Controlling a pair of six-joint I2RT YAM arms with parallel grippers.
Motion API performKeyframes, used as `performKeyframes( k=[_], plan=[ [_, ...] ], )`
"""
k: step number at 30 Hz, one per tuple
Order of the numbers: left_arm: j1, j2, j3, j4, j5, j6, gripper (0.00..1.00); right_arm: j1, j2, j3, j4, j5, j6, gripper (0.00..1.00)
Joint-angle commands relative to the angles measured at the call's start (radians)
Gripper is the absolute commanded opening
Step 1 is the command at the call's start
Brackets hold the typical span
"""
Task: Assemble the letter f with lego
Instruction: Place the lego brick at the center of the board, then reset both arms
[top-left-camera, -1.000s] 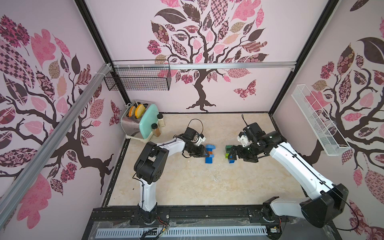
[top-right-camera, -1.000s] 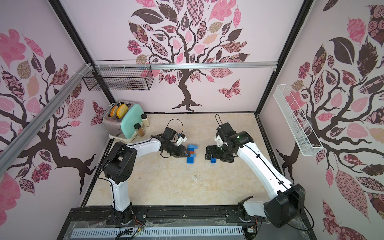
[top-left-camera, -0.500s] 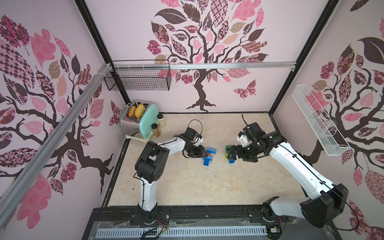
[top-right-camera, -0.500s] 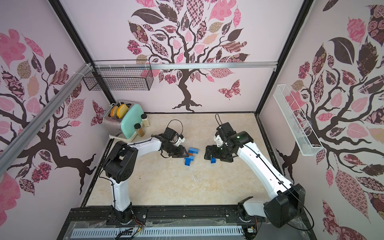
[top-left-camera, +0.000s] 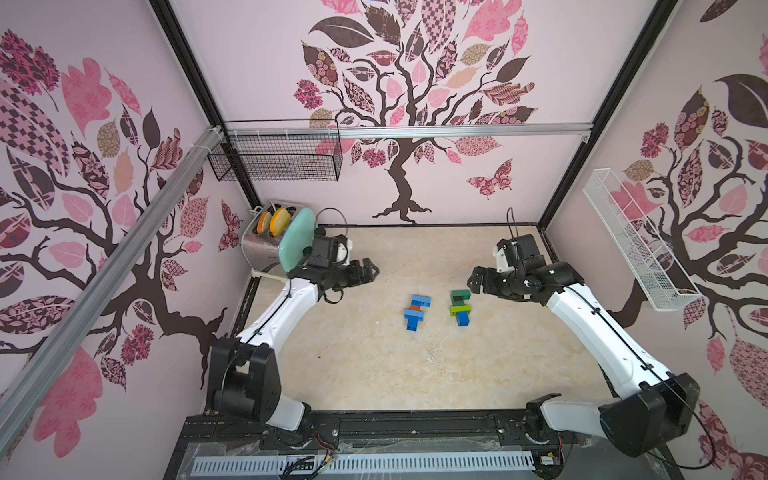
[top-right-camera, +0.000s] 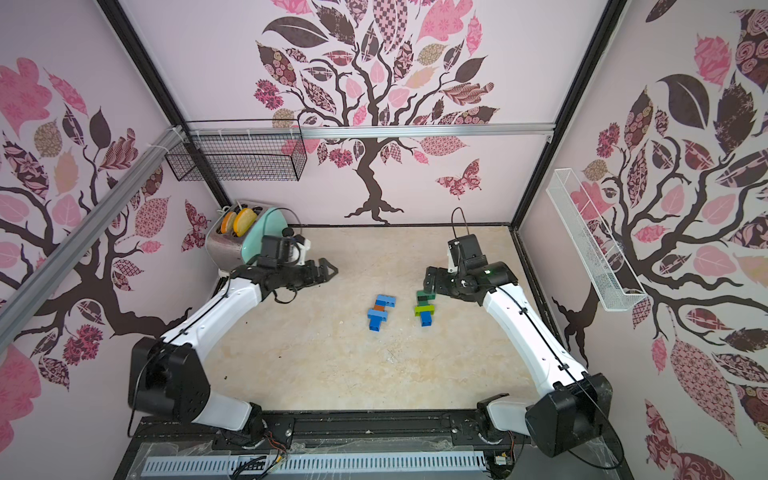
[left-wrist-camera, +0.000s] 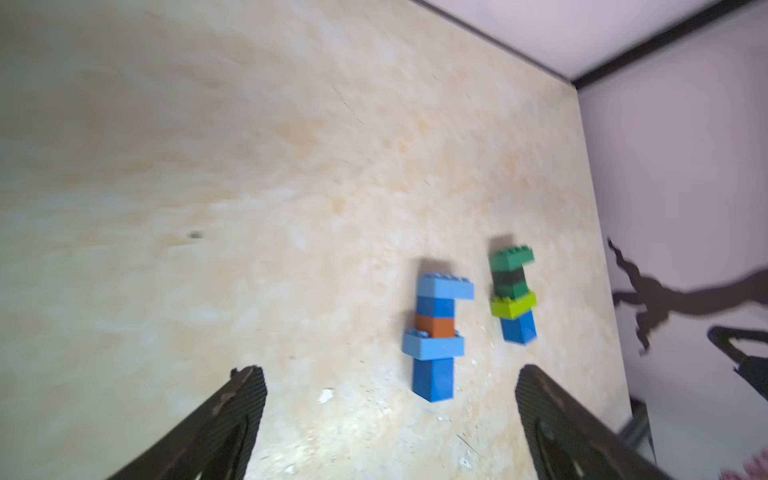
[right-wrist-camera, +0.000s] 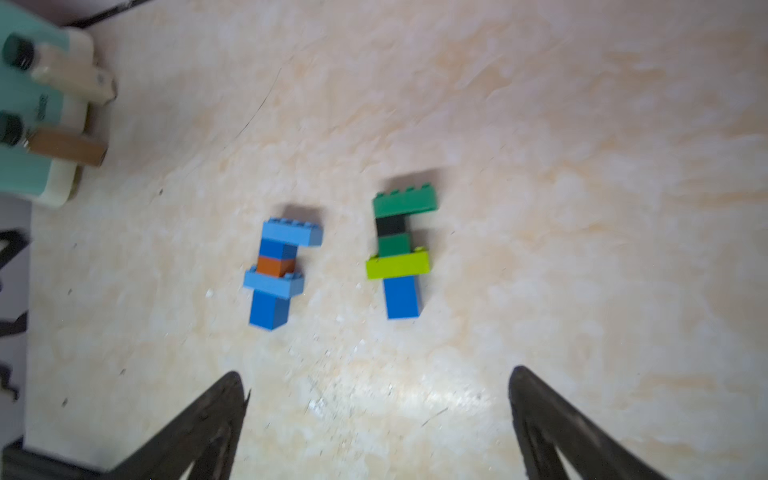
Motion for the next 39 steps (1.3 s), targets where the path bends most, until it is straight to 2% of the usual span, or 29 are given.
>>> performKeyframes(
  k=[1, 3, 4, 6, 8, 9, 11, 12, 13, 15, 16, 17, 18, 20, 21, 22, 25, 27, 29, 31, 39],
  plan=[
    [0.098, -0.017, -0.121, -0.021, -0.371, -0.011, 0.98, -0.026, -0.012, -0.096, 0.176, 0.246, -0.014, 0.99],
    [0.130, -0.058, -0.243, 0.171, -0.366, 0.145, 0.98, -0.067, -0.041, -0.234, 0.382, 0.200, -0.092, 0.99],
    [0.129, -0.072, -0.293, 0.251, -0.402, 0.224, 0.98, -0.075, -0.051, -0.302, 0.484, 0.193, -0.139, 0.99],
    [0.135, -0.088, -0.410, 0.432, -0.571, 0.253, 0.98, -0.076, -0.053, -0.446, 0.703, 0.198, -0.286, 0.99],
    [0.143, -0.072, -0.505, 0.614, -0.662, 0.277, 0.98, -0.078, -0.030, -0.516, 0.810, 0.266, -0.318, 0.99],
    [0.153, -0.051, -0.562, 0.753, -0.670, 0.277, 0.98, -0.081, -0.020, -0.553, 0.878, 0.299, -0.326, 0.99],
    [0.177, 0.006, -0.621, 0.959, -0.638, 0.300, 0.98, -0.102, -0.015, -0.633, 1.020, 0.326, -0.331, 0.99],
    [0.189, 0.014, -0.605, 0.953, -0.596, 0.310, 0.98, -0.115, -0.008, -0.676, 1.112, 0.330, -0.328, 0.99],
    [0.196, 0.034, -0.622, 1.047, -0.579, 0.309, 0.98, -0.126, -0.001, -0.711, 1.183, 0.342, -0.307, 0.99],
    [0.225, 0.083, -0.619, 1.101, -0.509, 0.304, 0.98, -0.134, 0.030, -0.773, 1.323, 0.363, -0.292, 0.99],
    [0.222, 0.077, -0.619, 1.079, -0.446, 0.330, 0.98, -0.137, 0.051, -0.795, 1.384, 0.342, -0.305, 0.99],
    [0.213, 0.079, -0.651, 1.134, -0.381, 0.370, 0.98, -0.150, 0.071, -0.805, 1.444, 0.291, -0.327, 0.99],
    [0.192, 0.103, -0.711, 1.265, -0.388, 0.386, 0.98, -0.160, 0.075, -0.789, 1.430, 0.239, -0.358, 0.99],
    [0.190, 0.144, -0.787, 1.473, -0.491, 0.348, 0.98, -0.177, 0.106, -0.804, 1.532, 0.232, -0.379, 0.99],
    [0.187, 0.140, -0.775, 1.436, -0.503, 0.350, 0.98, -0.198, 0.136, -0.820, 1.604, 0.237, -0.338, 0.99],
    [0.184, 0.122, -0.768, 1.385, -0.500, 0.348, 0.98, -0.225, 0.172, -0.828, 1.649, 0.189, -0.325, 0.99],
    [0.184, 0.132, -0.775, 1.420, -0.503, 0.351, 0.98, -0.241, 0.309, -0.838, 1.821, 0.071, -0.362, 0.99],
    [0.183, 0.114, -0.767, 1.375, -0.503, 0.354, 0.98, -0.247, 0.259, -0.800, 1.655, 0.056, -0.357, 0.99],
    [0.175, 0.125, -0.770, 1.405, -0.515, 0.366, 0.98, -0.248, 0.276, -0.823, 1.739, 0.060, -0.359, 0.99],
    [0.164, 0.116, -0.768, 1.386, -0.542, 0.367, 0.98, -0.248, 0.255, -0.810, 1.673, 0.057, -0.358, 0.99],
    [0.156, 0.119, -0.768, 1.391, -0.557, 0.373, 0.98, -0.243, 0.266, -0.805, 1.682, 0.065, -0.362, 0.99]
  ],
)
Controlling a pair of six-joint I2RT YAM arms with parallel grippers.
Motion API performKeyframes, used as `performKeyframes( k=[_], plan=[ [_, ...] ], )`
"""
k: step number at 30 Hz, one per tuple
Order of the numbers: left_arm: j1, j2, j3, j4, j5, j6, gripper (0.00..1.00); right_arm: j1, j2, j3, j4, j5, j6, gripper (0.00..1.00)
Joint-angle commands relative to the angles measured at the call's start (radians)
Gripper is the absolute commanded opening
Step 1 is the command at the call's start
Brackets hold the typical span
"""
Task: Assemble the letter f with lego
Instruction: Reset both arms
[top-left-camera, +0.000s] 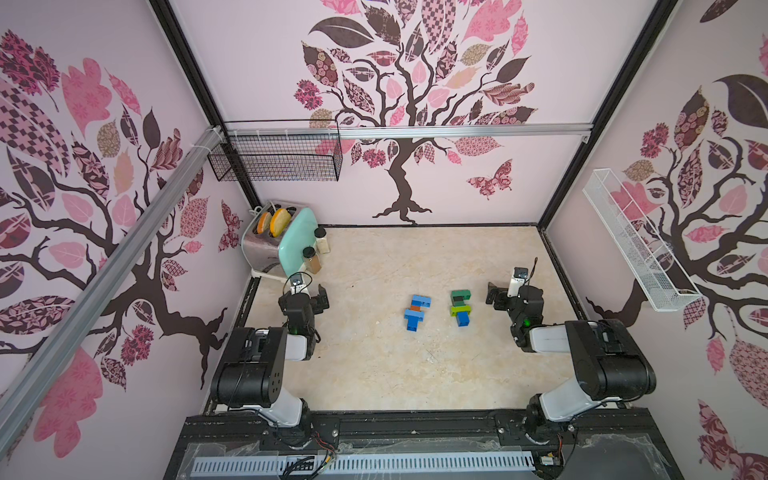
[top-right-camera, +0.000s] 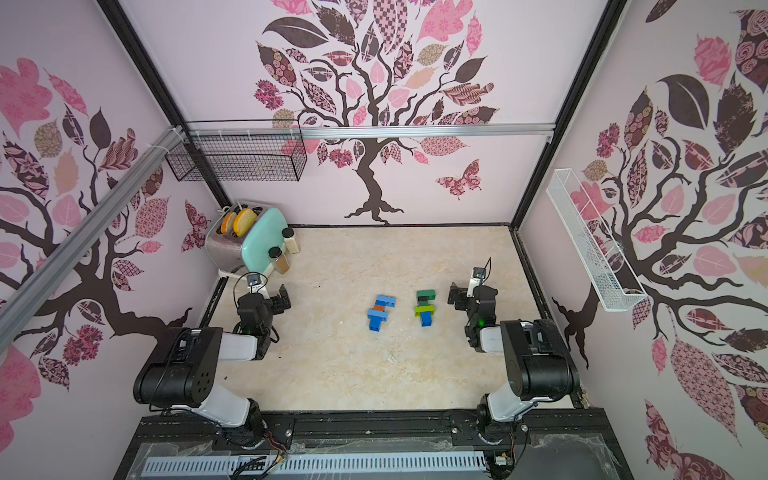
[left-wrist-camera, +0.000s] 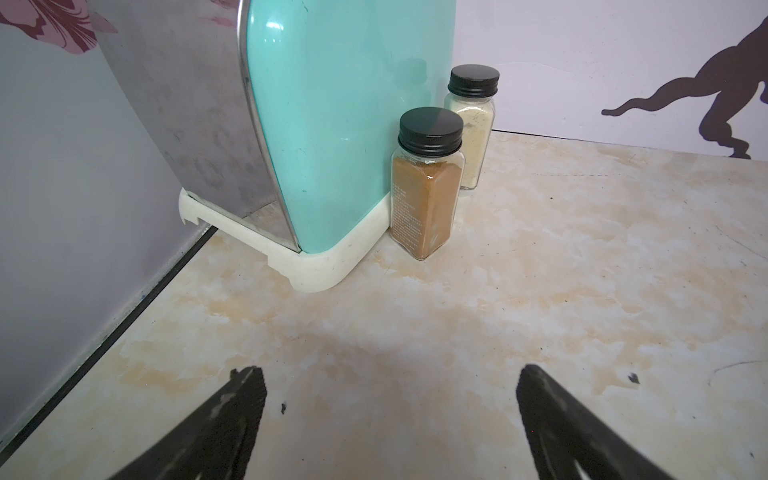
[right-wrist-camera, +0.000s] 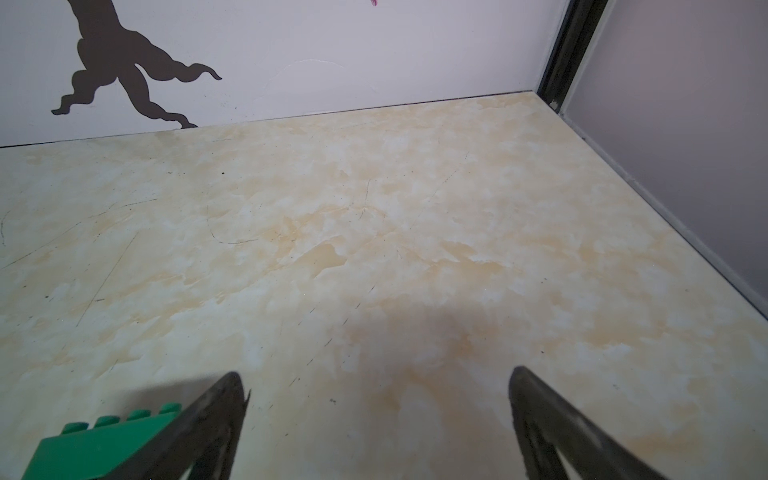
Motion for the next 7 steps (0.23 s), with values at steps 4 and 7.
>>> performKeyframes(
  k=[4, 7],
  plan=[
    [-0.003, -0.005, 0.006, 0.019, -0.016, 0.012, 0.98, 0.001, -0.001, 0.031, -0.012, -0.011, -0.009, 0.99],
    [-0.003, -0.005, 0.005, 0.021, -0.016, 0.013, 0.98, 0.002, -0.013, 0.012, 0.012, -0.006, -0.012, 0.99]
  ],
)
